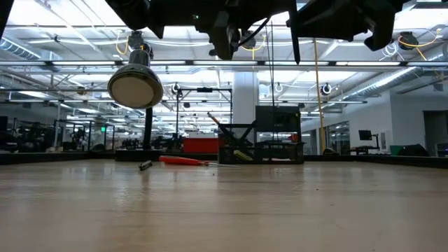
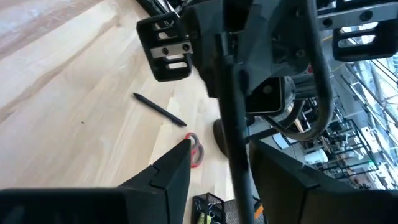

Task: Pick and place office supplies into organizer
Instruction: Put the black pen into the black desk organizer

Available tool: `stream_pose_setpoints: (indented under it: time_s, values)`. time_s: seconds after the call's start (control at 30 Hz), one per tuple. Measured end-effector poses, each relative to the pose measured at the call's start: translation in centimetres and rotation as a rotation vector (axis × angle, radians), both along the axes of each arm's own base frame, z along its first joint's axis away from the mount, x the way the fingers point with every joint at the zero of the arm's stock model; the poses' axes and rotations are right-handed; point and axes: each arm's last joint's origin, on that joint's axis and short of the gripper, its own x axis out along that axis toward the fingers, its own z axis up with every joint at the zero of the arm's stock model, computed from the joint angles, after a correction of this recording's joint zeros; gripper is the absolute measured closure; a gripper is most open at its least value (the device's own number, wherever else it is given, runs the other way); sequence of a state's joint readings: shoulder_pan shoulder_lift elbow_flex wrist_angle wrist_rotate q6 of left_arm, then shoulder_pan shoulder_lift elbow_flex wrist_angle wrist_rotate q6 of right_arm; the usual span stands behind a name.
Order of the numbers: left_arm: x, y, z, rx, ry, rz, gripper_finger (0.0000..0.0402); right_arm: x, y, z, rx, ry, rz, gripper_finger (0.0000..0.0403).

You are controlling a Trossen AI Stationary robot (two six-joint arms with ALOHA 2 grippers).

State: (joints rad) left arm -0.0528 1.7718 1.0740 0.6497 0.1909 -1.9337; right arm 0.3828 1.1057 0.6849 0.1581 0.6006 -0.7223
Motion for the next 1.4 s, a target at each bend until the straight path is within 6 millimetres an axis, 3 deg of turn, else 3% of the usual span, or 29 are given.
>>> stream_pose_setpoints:
  time_s: [0.33,0.63,0.97,1.4]
  values:
    - [0.0,0.0,0.0,-0.002,-0.002,-0.001,0.0360,0.7,-0.6,0.2,0.028,-0.050,-0.011,0.0292]
    - [0.0,0.0,0.1,0.010,-0.017,0.008,0.0360,0.8,-0.7,0.1,0.016,-0.037,-0.009,0.0378]
    - [0.0,0.3,0.3,0.184,-0.068,0.061,0.0354,0.6,-1.0,0.2,0.050,-0.072,-0.128,0.0371]
    - [0.1,1.5,1.0,0.286,-0.169,0.035,0.0250,0.4,-1.2,0.6,0.115,-0.132,-0.231,0.0375]
